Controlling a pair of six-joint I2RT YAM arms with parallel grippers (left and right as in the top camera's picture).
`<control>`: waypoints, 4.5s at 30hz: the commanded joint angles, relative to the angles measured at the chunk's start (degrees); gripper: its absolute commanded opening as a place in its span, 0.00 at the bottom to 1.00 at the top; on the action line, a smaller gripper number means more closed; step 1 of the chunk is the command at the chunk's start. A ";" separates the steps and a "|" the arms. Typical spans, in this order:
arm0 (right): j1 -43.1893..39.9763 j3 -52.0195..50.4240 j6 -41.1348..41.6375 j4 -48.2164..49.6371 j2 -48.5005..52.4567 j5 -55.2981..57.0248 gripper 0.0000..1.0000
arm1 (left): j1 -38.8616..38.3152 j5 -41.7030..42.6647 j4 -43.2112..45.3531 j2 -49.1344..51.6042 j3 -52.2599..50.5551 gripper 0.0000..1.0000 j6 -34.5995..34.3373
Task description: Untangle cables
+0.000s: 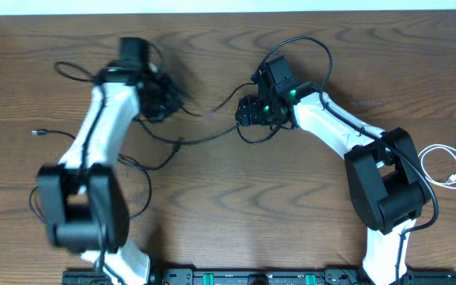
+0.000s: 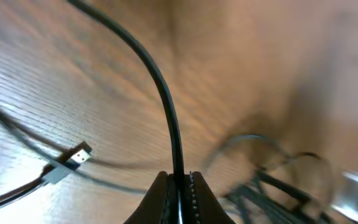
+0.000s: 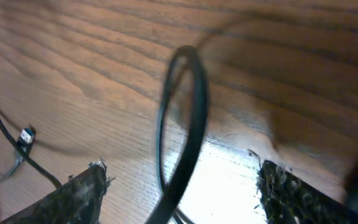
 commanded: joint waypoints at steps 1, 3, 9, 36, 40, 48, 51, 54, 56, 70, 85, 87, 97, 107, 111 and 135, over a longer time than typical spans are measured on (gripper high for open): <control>0.55 0.31 -1.44 -0.33 -0.02 -1.68 0.75 | 3.61 3.41 0.46 -11.43 0.66 0.07 3.56; -0.02 0.96 -5.01 -0.15 -0.94 -5.27 0.77 | 4.98 3.39 2.08 -16.41 0.66 0.07 3.98; -2.34 3.13 -9.60 0.28 -11.34 -9.40 0.87 | 9.05 3.17 12.31 -34.38 0.66 0.07 4.00; 2.93 3.04 -23.96 1.27 -23.98 -11.47 0.99 | 9.16 3.21 7.67 -43.74 0.66 0.07 8.63; 3.17 3.04 -27.15 1.20 -23.80 -15.06 0.99 | 9.16 3.19 11.37 -47.54 0.66 0.07 9.53; 3.34 2.99 -27.15 -2.10 -20.35 -14.71 0.99 | 9.16 -3.19 20.20 -54.18 0.66 0.07 12.50; 3.63 2.97 -27.15 -3.87 -18.58 -15.72 0.99 | 9.16 -10.40 20.15 -54.55 0.66 0.07 12.48; 4.83 2.95 -27.17 -4.83 -17.11 -18.34 0.99 | 9.16 -11.06 20.15 -54.25 0.63 0.07 12.48; 6.19 2.95 -27.61 -5.95 -16.39 -18.82 0.99 | 9.16 -12.02 20.11 -54.14 0.63 0.07 12.48; 12.09 2.95 -14.78 -2.27 -6.69 -8.83 0.99 | 9.16 -15.61 14.43 -54.03 0.63 0.07 12.48; 11.56 6.97 -9.44 12.92 -4.44 -1.60 0.99 | 9.16 -21.75 -14.60 -41.29 0.63 0.08 9.68; 11.98 6.93 -11.87 14.12 -4.09 -1.60 0.99 | 9.16 -21.75 -17.18 -38.07 0.63 0.07 9.73; 14.19 6.91 -14.53 18.14 -2.60 -1.18 0.99 | 9.16 -18.45 -7.82 -27.12 0.59 0.07 12.94; 15.08 6.91 -14.51 21.59 -2.12 -1.81 0.99 | 8.98 -16.04 1.77 -20.31 -0.83 0.08 5.51; 14.97 6.91 -14.51 21.05 -2.12 -1.84 0.99 | 8.22 -12.44 10.34 -18.34 -0.83 0.07 -0.68; 9.09 6.91 -15.13 16.11 -5.40 -11.96 0.97 | -2.84 -4.44 11.67 -29.59 -0.81 0.07 10.69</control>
